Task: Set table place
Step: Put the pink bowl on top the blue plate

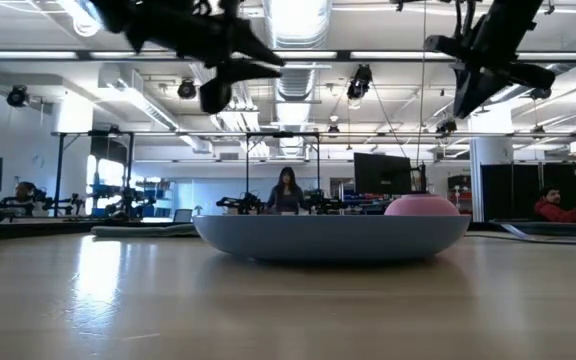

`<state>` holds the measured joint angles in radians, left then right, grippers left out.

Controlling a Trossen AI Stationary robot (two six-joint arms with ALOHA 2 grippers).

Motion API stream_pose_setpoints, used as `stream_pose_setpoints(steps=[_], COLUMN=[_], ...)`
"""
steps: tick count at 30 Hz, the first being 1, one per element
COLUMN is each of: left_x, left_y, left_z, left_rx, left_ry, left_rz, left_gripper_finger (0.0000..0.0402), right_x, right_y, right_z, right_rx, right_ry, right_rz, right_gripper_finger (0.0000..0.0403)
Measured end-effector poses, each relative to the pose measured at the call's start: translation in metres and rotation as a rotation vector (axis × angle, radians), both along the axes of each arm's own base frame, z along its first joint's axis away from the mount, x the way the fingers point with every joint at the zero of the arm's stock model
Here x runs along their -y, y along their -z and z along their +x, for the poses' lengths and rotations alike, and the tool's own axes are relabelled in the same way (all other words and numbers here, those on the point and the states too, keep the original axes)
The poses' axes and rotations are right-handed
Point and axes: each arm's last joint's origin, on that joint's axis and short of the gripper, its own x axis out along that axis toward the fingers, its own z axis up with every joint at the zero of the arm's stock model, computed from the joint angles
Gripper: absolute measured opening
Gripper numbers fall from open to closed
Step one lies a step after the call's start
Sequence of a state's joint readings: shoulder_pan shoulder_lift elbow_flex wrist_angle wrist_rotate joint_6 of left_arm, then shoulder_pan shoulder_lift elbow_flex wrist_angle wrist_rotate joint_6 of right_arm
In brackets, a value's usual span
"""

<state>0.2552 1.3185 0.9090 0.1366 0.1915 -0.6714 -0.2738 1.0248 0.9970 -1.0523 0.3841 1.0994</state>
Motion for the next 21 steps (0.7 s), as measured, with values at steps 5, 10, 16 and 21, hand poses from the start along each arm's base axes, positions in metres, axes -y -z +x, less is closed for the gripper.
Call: stream_pose_setpoints(steps=[5,10,16,21], left_x=[-0.037,-0.074,-0.120,-0.145], left_y=[-0.025,-0.022,0.023,0.058], left_z=[0.046,0.101,0.153,0.179], left_rx=[-0.014,0.005,-0.133,-0.213], left_ry=[0.020,0.106,0.046,0.040], left_rz=[0.092,0.095,-0.037,-0.159], left_gripper_finger=[0.0006,0.0006,0.0001,0.0000], right_x=[0.019,0.038,0.063,0.091], right_y=[-0.001,0.002,0.009,0.021], right_z=[-0.006,-0.014,-0.022,-0.026], right_rx=[-0.020,-0.082,-0.173,-0.191], right_ry=[0.004,0.058,0.104,0.161], right_rz=[-0.011,-0.013,-0.011,0.043], right_gripper_finger=[0.0010,0.0009,0.0009,0.0009])
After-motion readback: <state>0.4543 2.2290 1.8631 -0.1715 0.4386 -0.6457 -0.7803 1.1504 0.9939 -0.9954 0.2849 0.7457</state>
